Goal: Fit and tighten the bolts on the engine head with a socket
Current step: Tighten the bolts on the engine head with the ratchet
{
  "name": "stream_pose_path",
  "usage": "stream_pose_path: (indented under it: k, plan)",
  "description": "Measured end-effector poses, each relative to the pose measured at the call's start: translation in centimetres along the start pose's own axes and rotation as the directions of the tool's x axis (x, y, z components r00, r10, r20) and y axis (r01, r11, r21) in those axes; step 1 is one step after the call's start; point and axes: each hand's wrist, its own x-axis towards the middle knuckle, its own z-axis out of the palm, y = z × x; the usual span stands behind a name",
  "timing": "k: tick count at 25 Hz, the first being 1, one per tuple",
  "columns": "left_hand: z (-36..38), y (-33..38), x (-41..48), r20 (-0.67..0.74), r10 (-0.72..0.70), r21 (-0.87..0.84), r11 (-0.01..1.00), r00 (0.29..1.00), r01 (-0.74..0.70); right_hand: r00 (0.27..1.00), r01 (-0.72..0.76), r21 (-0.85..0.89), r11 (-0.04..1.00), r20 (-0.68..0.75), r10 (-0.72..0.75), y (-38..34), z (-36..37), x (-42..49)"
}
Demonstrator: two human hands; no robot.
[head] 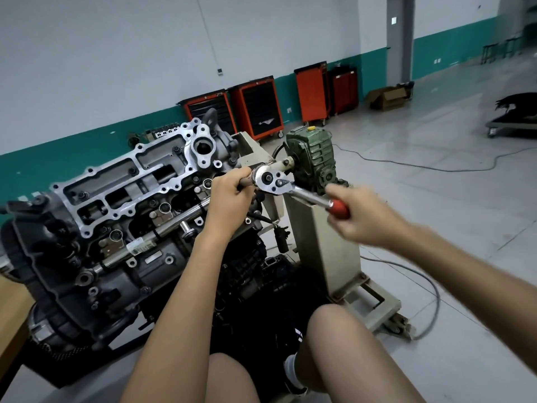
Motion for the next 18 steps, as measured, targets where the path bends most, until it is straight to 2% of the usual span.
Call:
stream_pose_path:
  k: [1, 3, 4, 6, 7, 8, 9, 11, 13, 15, 16, 18]
  plan:
    - [0.1, 0.0, -0.1, -0.006, -0.001, 0.000, 1.000, 1.000, 0.001, 0.996, -0.081, 0.135, 0.988, -0.016, 0.084, -1.1, 1.9, -1.7]
    - [0.2, 0.0, -0.3, -0.019, -0.004, 0.009, 1.000, 1.000, 0.004, 0.965, -0.209, 0.432, 0.877, -0.052, 0.256, -4.6, 6.1, -4.9]
    - [0.3, -0.1, -0.3, -0.027, -0.007, 0.019, 1.000, 1.000, 0.007, 0.941, -0.250, 0.570, 0.783, -0.046, 0.335, -6.8, 8.0, -5.8]
    - [0.4, -0.1, -0.2, -0.027, -0.014, 0.034, 0.999, 1.000, 0.015, 0.895, -0.292, 0.800, 0.525, 0.036, 0.444, -11.2, 11.2, -6.1]
    - [0.4, -0.2, -0.2, -0.023, -0.015, 0.039, 0.999, 1.000, 0.016, 0.887, -0.289, 0.871, 0.399, 0.086, 0.454, -12.9, 12.3, -6.0]
    - [0.4, -0.3, -0.1, -0.019, -0.015, 0.042, 0.999, 1.000, 0.016, 0.884, -0.292, 0.900, 0.323, 0.126, 0.450, -13.9, 12.8, -5.9]
    - [0.3, -0.4, -0.1, -0.014, -0.012, 0.039, 0.999, 1.000, 0.012, 0.887, -0.312, 0.887, 0.339, 0.144, 0.439, -13.8, 12.5, -6.0]
    - [0.2, -0.5, -0.2, 0.005, -0.006, 0.007, 1.000, 1.000, 0.006, 0.911, -0.329, 0.765, 0.554, 0.102, 0.399, -10.7, 10.4, -6.1]
    - [0.2, -0.1, -0.1, 0.020, 0.013, -0.022, 1.000, 1.000, -0.013, 0.955, -0.277, 0.544, 0.792, 0.062, 0.291, -5.8, 6.8, -5.7]
    - [0.3, 0.2, 0.1, 0.014, 0.021, -0.035, 0.999, 1.000, -0.020, 0.988, -0.141, 0.234, 0.962, 0.089, 0.123, -1.5, 2.1, -3.3]
    - [0.4, 0.2, 0.2, 0.010, 0.016, -0.041, 0.999, 1.000, -0.016, 0.994, -0.059, 0.074, 0.996, 0.094, 0.052, -0.1, 0.0, -1.6]
    - [0.4, 0.1, 0.1, -0.002, 0.005, -0.055, 0.998, 1.000, -0.005, 0.995, 0.094, -0.163, 0.982, 0.054, -0.087, 1.1, -2.5, 1.5]
